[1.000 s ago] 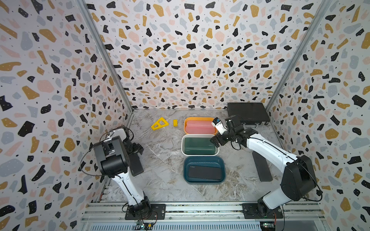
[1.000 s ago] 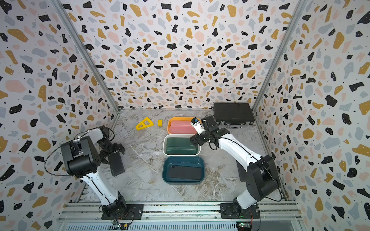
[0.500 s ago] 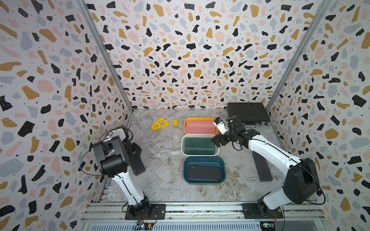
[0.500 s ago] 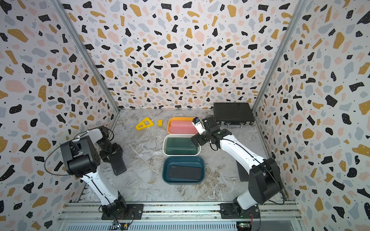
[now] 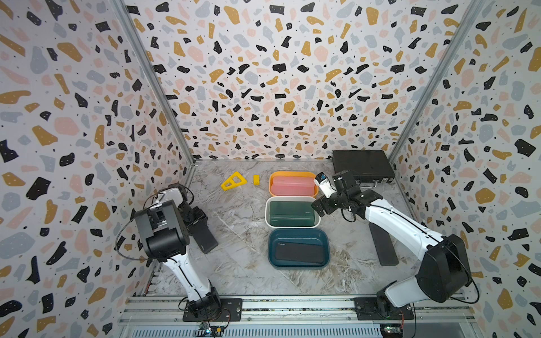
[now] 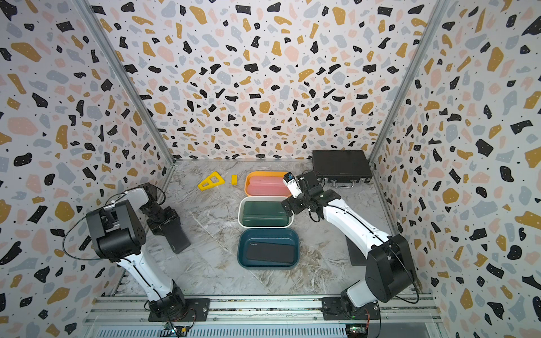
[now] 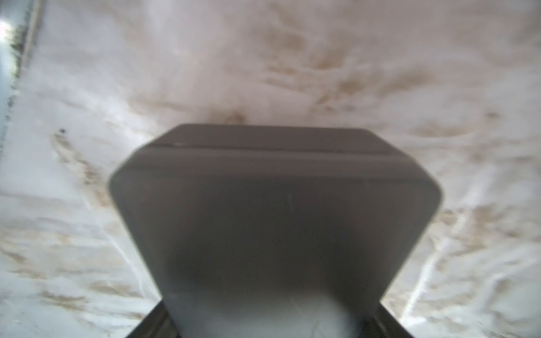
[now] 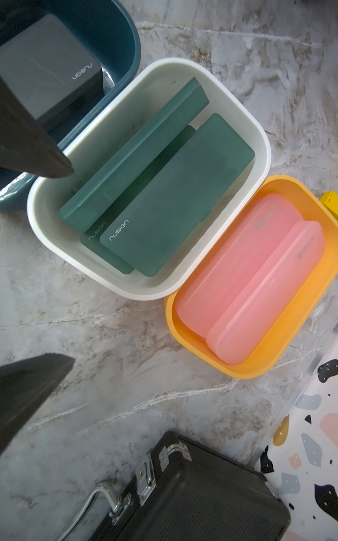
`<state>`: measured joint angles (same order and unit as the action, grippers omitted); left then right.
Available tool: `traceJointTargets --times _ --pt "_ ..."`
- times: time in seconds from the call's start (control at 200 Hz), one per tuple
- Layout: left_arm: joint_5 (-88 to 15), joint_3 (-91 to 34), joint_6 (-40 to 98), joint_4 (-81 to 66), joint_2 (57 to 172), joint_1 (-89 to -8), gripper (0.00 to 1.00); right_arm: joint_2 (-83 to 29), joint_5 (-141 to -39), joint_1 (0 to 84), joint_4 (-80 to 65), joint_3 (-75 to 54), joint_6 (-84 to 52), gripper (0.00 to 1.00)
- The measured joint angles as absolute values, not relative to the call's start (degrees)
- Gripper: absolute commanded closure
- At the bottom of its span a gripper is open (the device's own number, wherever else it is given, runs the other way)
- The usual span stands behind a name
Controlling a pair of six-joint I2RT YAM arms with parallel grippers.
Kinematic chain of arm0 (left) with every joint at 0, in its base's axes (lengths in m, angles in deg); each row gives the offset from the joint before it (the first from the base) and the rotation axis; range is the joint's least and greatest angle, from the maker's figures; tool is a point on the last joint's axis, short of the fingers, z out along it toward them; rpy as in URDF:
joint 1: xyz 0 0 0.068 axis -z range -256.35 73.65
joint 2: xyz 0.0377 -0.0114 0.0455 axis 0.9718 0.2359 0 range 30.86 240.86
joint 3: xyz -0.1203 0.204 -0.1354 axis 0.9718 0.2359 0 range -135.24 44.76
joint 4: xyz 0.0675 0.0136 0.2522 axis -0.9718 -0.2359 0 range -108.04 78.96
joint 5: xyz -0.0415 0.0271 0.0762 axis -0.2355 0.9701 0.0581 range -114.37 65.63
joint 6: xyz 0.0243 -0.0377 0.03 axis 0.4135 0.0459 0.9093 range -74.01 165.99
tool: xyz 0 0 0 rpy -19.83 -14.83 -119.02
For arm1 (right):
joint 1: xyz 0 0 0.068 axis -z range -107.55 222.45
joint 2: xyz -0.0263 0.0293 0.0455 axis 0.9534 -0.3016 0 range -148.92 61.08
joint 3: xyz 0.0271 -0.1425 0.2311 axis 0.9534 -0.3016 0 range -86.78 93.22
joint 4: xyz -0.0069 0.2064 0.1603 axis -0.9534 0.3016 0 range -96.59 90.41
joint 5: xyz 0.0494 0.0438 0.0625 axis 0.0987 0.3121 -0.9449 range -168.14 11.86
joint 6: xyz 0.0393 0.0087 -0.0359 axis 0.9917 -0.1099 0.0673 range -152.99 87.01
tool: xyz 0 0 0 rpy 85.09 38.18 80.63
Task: Place the pencil cases by color into the storage box
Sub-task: Pick up the pencil case from the center of the board.
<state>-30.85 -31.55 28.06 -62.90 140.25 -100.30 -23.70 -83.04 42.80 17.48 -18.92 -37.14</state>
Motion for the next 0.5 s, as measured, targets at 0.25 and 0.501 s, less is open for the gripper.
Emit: traceJointTargets --times 0.25,0.501 --pt "-33.65 -31.44 30.35 -61.45 132.86 -99.49 0.34 -23.5 -79.87 42.8 19.41 -18.92 -34.93 0.02" --pt "-34.15 -30.85 32.5 -59.07 125.56 -94.57 0.33 -23.5 -76.79 42.8 20.83 -18.92 -32.59 0.02"
